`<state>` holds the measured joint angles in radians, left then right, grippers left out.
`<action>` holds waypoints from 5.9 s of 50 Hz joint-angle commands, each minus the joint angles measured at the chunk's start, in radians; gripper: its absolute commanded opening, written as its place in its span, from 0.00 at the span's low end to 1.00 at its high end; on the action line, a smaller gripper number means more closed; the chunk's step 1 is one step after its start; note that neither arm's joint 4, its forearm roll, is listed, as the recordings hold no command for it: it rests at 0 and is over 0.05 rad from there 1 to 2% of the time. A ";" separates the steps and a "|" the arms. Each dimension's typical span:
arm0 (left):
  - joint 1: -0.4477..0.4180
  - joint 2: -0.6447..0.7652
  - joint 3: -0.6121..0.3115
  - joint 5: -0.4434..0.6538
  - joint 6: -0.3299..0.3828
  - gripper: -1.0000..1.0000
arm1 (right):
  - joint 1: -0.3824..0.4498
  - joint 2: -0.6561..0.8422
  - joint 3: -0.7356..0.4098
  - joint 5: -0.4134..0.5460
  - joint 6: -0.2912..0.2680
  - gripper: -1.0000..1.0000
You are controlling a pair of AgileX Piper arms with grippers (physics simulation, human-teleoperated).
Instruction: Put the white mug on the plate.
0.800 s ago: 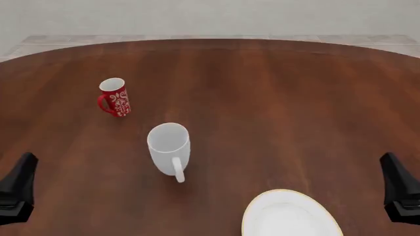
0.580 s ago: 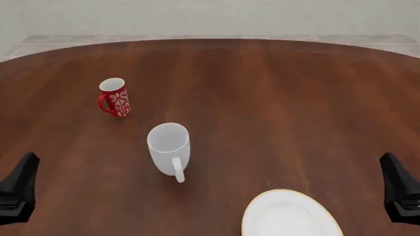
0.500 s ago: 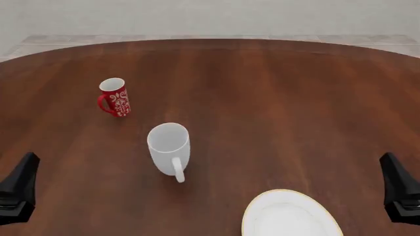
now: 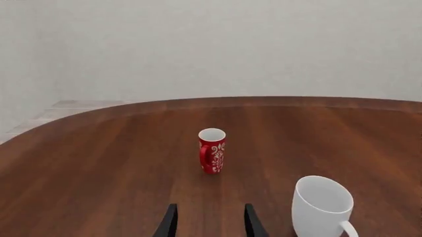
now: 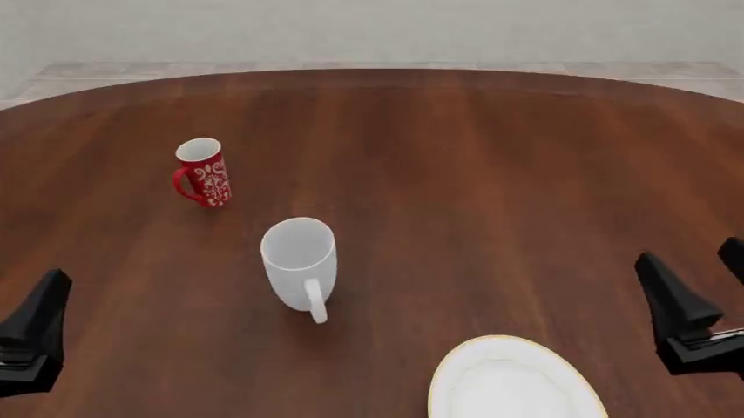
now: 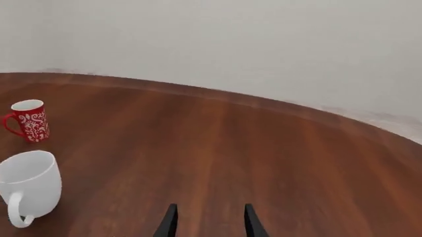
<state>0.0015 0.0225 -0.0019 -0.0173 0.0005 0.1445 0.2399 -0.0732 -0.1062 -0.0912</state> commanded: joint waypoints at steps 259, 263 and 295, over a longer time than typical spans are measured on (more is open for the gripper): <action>0.002 -0.009 0.002 0.007 0.001 1.00 | 0.786 1.637 -0.805 -0.092 0.617 1.00; 0.002 -0.009 0.002 0.008 0.001 1.00 | 0.791 1.650 -0.810 -0.096 0.623 1.00; 0.002 -0.009 0.002 0.007 0.001 1.00 | 0.801 1.654 -0.829 -0.073 0.603 0.00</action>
<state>0.0039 0.0131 -0.0004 -0.0098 0.0019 0.9443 1.8972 -0.8891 -0.1943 0.5146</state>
